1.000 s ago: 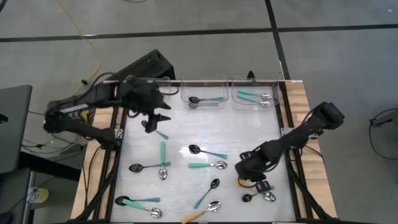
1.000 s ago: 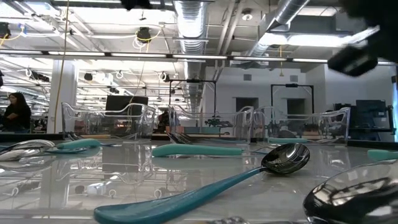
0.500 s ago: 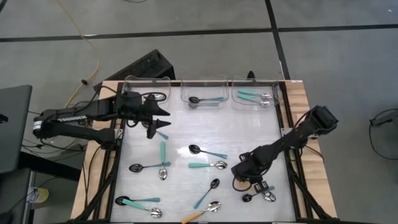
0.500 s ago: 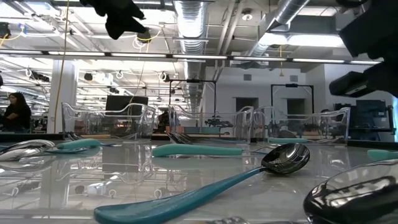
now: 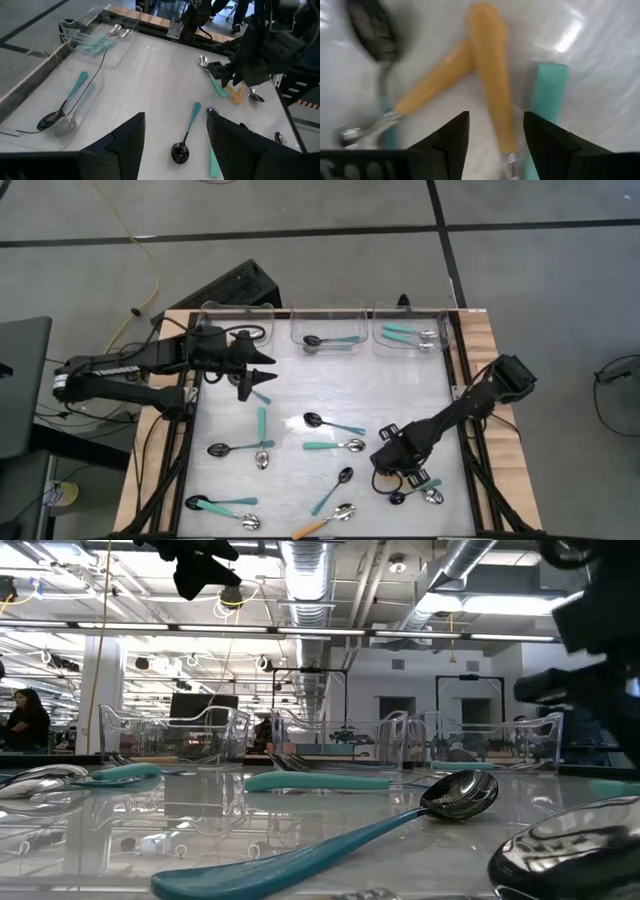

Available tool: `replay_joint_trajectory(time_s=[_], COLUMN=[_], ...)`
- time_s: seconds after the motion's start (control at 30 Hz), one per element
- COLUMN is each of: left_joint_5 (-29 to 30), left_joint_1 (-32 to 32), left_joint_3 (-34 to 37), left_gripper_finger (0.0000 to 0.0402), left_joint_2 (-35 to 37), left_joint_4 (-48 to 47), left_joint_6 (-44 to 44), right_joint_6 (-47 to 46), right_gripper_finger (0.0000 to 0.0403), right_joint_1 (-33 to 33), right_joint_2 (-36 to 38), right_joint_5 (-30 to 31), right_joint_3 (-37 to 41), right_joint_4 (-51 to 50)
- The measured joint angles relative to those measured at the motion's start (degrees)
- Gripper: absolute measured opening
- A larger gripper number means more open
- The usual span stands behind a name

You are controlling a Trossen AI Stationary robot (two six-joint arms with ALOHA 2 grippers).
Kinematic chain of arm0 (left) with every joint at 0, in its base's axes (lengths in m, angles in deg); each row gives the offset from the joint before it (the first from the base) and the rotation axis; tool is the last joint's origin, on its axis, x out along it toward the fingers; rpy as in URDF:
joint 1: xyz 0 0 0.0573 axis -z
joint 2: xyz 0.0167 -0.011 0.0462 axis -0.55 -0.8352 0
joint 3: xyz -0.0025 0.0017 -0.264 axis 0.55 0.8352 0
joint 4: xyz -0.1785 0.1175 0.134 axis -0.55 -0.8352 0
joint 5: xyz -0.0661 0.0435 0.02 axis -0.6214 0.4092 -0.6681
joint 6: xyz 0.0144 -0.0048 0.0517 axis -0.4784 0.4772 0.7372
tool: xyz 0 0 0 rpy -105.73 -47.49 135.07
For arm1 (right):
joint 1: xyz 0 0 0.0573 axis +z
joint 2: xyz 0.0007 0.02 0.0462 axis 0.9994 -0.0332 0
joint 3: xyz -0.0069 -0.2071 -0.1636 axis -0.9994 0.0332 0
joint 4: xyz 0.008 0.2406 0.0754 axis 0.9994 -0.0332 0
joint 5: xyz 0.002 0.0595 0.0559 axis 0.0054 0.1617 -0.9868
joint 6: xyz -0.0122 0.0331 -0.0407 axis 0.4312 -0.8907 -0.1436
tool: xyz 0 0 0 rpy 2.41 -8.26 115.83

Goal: Sort silverware by color (type)
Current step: Put the yellow spoon into the left transparent bin

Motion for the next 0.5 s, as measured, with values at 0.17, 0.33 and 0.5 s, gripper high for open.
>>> replay_joint_trajectory(time_s=[0.17,0.33,0.5], left_joint_5=[-0.09,-0.09,-0.08], left_joint_1=[0.00,0.00,0.00], left_joint_3=[0.00,0.00,0.00], left_gripper_finger=[0.0197,0.0197,0.0197], left_joint_2=[-0.02,-0.02,-0.02], left_joint_4=[0.04,0.03,0.03], left_joint_6=[-0.53,-1.01,-1.10], right_joint_6=[-0.46,-0.28,-0.88], right_gripper_finger=[0.0165,0.0077,0.0070], right_joint_1=[0.74,1.76,0.18], right_joint_2=[-3.56,-4.70,-0.01], right_joint_5=[6.00,8.38,8.25], right_joint_3=[-0.34,-0.31,0.20], right_joint_4=[0.11,0.18,-1.76])
